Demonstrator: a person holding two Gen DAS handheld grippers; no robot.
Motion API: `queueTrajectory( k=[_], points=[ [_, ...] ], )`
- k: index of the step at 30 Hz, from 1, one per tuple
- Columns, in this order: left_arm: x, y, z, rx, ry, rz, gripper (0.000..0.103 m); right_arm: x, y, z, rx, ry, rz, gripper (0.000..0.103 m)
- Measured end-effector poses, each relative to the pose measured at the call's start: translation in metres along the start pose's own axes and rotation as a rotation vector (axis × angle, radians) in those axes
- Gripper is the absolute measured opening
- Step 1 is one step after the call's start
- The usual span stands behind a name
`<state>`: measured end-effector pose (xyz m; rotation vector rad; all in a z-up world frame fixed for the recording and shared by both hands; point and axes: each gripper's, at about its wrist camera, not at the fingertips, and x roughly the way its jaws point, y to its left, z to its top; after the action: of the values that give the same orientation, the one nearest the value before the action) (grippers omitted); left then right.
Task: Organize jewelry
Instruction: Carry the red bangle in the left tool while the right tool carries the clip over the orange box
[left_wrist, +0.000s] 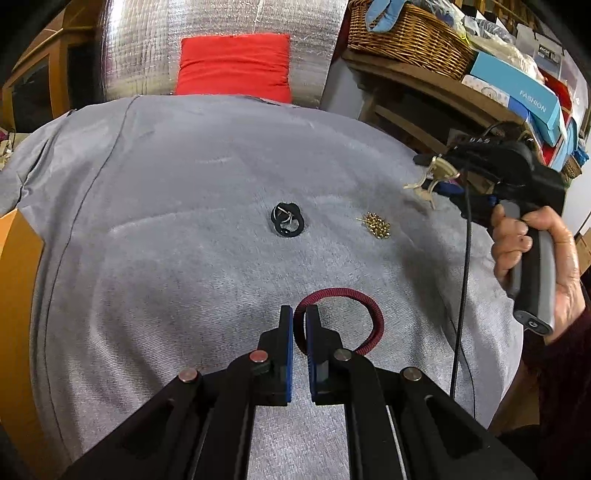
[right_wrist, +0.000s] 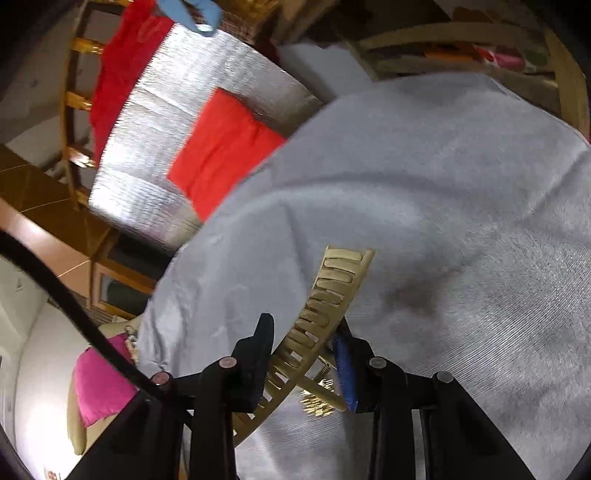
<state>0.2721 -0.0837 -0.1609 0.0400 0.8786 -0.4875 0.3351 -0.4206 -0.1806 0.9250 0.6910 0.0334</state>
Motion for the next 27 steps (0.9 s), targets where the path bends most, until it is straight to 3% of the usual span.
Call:
queueTrajectory(
  k=[7,13,19,21,27],
  points=[
    [-0.035,0.005,-0.006,-0.017,-0.079,0.023,0.007,-0.002,0.050,-0.021,-0.102,0.023,0.071,0.034],
    [-0.101,0.029,-0.012,-0.074,-0.195,0.054,0.007,0.005,0.114,-0.053,-0.222,0.057,0.191,0.034],
    [-0.168,0.084,-0.026,-0.162,-0.264,0.165,0.007,0.022,0.184,-0.106,-0.340,0.117,0.322,0.034],
    [-0.189,0.110,-0.032,-0.193,-0.284,0.240,0.007,0.028,0.207,-0.128,-0.385,0.144,0.361,0.034],
    [-0.219,0.181,-0.055,-0.293,-0.254,0.397,0.007,0.049,0.266,-0.191,-0.500,0.221,0.451,0.034]
  ],
)
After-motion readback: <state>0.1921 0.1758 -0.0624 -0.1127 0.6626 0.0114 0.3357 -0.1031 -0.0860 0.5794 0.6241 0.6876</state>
